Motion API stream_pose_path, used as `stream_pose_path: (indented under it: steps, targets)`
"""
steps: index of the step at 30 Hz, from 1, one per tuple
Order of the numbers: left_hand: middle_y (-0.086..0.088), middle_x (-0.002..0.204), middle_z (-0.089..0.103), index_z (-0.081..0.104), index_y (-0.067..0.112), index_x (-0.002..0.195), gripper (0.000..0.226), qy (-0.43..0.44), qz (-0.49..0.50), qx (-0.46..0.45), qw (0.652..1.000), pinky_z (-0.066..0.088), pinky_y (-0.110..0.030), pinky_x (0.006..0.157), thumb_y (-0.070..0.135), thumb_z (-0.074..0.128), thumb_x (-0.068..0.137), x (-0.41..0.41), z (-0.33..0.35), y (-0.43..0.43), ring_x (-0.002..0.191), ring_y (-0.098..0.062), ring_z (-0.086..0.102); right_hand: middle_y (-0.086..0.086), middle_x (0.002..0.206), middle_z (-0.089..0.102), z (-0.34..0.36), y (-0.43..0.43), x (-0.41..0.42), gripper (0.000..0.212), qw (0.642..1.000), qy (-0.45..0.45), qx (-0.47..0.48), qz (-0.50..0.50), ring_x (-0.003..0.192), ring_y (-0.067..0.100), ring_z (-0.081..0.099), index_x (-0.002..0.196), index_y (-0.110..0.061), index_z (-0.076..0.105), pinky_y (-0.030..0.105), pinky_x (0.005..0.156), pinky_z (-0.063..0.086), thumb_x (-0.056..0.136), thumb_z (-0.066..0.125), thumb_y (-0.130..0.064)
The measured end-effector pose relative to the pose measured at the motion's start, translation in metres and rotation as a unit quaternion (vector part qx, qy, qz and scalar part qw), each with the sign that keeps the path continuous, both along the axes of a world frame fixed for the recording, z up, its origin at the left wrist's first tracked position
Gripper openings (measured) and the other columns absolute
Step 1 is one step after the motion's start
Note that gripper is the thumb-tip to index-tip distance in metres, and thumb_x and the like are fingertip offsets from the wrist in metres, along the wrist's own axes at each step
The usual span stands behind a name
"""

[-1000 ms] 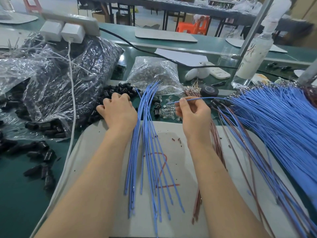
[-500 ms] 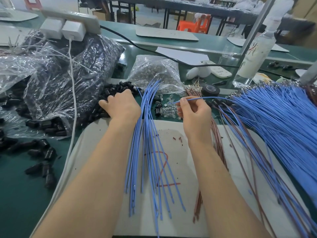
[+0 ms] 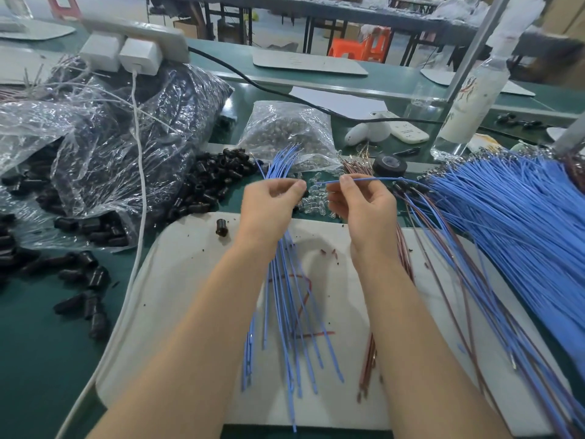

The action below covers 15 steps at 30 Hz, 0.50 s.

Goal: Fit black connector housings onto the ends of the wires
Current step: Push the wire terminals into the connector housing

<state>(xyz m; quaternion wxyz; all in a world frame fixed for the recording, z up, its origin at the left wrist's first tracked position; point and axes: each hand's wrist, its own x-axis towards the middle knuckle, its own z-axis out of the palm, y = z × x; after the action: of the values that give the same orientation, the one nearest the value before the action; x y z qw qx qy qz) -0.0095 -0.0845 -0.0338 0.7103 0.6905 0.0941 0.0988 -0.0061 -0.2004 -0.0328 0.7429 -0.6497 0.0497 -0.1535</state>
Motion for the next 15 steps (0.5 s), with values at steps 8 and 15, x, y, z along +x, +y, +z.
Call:
stream_pose_path:
  steps: [8, 15]
  targets:
    - [-0.005, 0.084, 0.068, 0.061, 0.018, 0.088, 0.010, -0.031, -0.041, -0.001, 0.999, 0.055, -0.023, 0.077, 0.008, 0.062, 0.089, -0.005, -0.007, 0.007, 0.079, -0.016, 0.066, -0.002, 0.070, 0.068, 0.001, -0.001, -0.001, 0.017, 0.999, -0.021, -0.026, 0.021, 0.059, 0.004, 0.062, 0.080, -0.017, 0.058, 0.019, 0.060, 0.051, 0.094, 0.055, -0.007]
    - [-0.001, 0.093, 0.065, 0.055, 0.018, 0.089, 0.019, -0.127, -0.021, 0.204, 0.971, 0.047, -0.008, 0.077, 0.001, 0.063, 0.085, -0.005, -0.017, 0.004, 0.086, -0.008, 0.062, 0.000, 0.075, 0.068, -0.003, 0.001, -0.002, 0.020, 0.988, -0.055, -0.144, 0.011, 0.072, 0.013, 0.065, 0.078, -0.025, 0.059, 0.031, 0.071, 0.054, 0.092, 0.059, -0.011]
